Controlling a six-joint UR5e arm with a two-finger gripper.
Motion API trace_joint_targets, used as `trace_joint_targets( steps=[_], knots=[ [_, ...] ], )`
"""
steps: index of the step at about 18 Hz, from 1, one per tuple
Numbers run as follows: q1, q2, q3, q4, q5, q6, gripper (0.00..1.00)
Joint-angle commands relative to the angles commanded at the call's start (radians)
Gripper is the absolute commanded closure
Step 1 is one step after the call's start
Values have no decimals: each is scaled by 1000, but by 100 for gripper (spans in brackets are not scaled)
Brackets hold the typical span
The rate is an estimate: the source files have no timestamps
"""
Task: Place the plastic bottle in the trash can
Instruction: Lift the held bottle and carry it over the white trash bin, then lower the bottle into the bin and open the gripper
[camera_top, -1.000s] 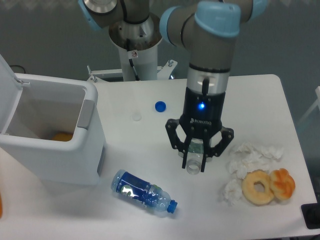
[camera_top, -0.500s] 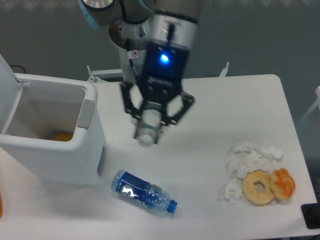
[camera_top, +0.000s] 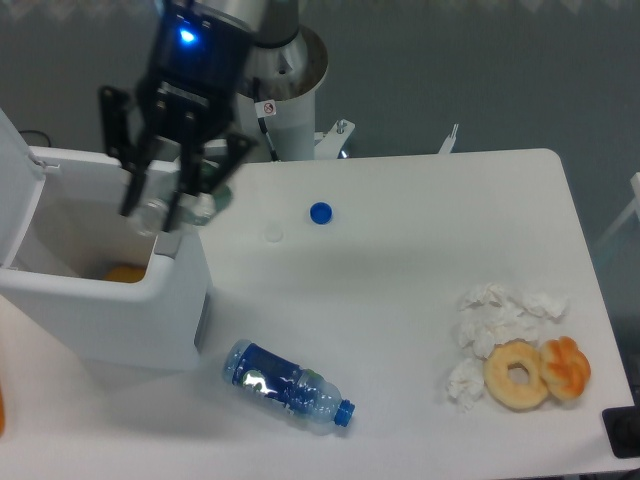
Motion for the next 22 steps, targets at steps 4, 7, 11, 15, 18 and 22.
trace_joint_targets(
  steps=[4,7,11,15,18,22],
  knots=[
    [-21,8,-11,0,-22,-17,66],
    [-48,2,-28,0,-23,-18,66],
    [-64,-12,-44,0,-25,-18,66],
    [-77,-34,-46,17,-26,-18,66],
    [-89,-60,-46,21,-31,-18,65],
    [-94,-74,-48,21,-31,-20,62]
  ],
)
